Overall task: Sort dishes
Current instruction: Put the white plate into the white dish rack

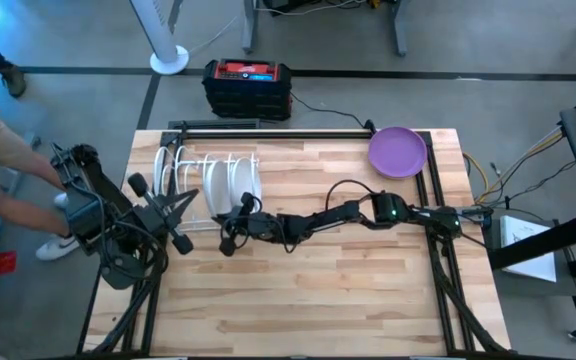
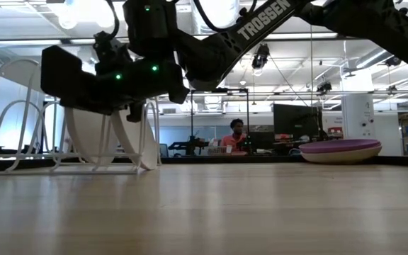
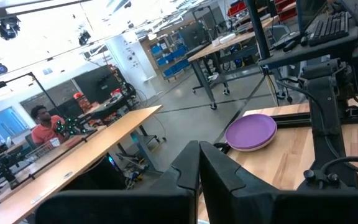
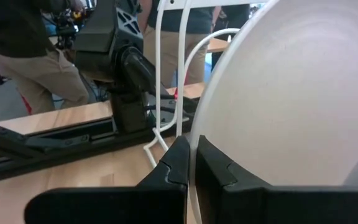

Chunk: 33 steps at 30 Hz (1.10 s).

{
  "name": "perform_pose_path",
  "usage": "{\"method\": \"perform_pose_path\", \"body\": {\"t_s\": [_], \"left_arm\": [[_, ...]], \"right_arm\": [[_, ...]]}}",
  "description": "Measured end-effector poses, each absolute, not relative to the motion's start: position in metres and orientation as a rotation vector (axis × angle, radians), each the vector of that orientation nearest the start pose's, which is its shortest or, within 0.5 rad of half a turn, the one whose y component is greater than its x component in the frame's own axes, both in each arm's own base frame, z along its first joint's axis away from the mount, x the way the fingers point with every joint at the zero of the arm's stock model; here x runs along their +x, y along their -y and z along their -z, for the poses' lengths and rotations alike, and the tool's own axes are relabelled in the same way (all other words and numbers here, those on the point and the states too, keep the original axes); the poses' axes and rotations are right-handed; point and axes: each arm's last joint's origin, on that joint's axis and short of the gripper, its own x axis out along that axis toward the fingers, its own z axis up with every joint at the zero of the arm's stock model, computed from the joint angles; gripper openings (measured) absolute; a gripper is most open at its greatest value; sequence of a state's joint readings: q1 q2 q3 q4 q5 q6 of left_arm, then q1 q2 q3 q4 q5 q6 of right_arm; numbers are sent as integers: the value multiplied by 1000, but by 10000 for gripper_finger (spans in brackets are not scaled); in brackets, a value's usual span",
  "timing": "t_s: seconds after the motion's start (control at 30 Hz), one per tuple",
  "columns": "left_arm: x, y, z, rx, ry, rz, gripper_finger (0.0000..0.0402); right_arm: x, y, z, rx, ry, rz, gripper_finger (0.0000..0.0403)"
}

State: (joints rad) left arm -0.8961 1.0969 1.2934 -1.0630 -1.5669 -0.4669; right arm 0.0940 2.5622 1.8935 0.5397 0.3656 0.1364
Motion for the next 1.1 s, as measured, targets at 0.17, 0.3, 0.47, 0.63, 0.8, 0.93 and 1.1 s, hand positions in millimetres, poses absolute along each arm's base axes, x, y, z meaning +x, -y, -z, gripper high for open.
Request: {"method": "perform_pose_path", "body": {"t_s": [0.17,0.3,0.47,0.63,0.8,0.93,1.1], "left_arm": [[130,117,-393,373,-132,-664,0],[130,117,-393,372,-132,-665,0],[130,117,-393,369,-130,-665,0],[130,117,-393,368,-130,-665,0],[130,117,-393,368,-130,-665,0],[130,117,-393,368,-130,-665,0],[130,117,-393,368,-130,-665,0]], "right_arm": [[563,-43,-129,102,-129,279,0],[562,-43,-128,99,-139,280,0],[562,-43,-127,67,-148,279,0],[562,-43,-127,63,-149,279,14],[562,-43,-127,62,-150,277,35],[562,-43,-127,63,-149,278,49],[562,-43,-127,60,-149,278,66]]}}
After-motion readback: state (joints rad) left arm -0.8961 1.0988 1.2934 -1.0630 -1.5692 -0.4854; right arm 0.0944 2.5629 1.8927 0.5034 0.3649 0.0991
